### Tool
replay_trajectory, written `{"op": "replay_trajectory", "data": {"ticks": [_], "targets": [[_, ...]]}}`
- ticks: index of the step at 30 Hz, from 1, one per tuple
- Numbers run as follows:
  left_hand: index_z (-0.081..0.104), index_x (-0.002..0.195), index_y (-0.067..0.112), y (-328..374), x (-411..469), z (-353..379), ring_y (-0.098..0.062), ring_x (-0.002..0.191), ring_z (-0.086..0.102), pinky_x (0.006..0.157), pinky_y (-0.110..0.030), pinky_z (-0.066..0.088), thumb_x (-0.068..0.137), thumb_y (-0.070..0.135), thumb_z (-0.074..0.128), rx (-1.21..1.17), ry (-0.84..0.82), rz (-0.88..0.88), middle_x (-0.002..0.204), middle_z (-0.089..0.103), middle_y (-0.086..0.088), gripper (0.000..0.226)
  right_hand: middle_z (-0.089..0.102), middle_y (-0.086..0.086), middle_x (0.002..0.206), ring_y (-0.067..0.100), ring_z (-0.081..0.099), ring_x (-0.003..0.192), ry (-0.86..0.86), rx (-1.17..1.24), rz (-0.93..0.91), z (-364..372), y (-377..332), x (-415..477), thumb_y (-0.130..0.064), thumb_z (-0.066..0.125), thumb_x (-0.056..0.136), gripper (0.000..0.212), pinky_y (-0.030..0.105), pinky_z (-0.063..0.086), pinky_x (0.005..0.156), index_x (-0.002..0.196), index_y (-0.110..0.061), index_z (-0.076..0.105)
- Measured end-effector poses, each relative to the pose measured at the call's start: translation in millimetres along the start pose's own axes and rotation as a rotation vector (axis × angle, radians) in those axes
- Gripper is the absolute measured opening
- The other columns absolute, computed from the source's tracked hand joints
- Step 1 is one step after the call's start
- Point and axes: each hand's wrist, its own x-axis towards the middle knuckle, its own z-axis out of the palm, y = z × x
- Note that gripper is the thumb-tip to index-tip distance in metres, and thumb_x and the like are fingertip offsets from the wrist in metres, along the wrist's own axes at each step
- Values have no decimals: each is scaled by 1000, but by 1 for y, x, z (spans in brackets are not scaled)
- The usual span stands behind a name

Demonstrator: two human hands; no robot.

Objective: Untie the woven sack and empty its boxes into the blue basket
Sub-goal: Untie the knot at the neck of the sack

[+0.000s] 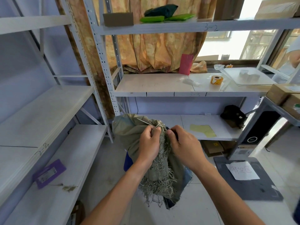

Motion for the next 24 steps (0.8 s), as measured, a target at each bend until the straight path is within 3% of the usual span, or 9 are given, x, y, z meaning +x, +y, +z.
{"op": "replay_trajectory", "data": {"ticks": [5,10,18,24], "targets": [[51,87,8,-1,-2,-2,-14,53,32,54,-40,30,98,40,52,21,2,1,59,35,6,34,66,-8,106,25,67,90,33,-223,-66,0,-5,0,-47,35,103,30,40,53,69,122,-32,53],[55,92,9,2,-4,-3,-12,53,32,53,-35,30,100,38,51,45,5,3,59,35,7,31,63,-6,97,27,67,83,33,-320,-50,-1,-9,3,-54,33,102,36,39,53,65,120,-34,57],[56,90,17,4,-7,-3,-12,57,37,56,-34,33,100,37,51,78,8,9,64,41,4,23,62,-4,95,27,67,77,29,-397,-73,0,-13,7,-49,35,103,33,40,55,63,117,-30,58],[54,89,11,5,-7,-3,-12,52,32,51,-33,30,99,35,51,77,21,9,60,38,5,27,63,-3,95,28,67,76,18,-397,-88,-2,-16,8,-47,38,103,32,38,53,61,117,-30,60]]}}
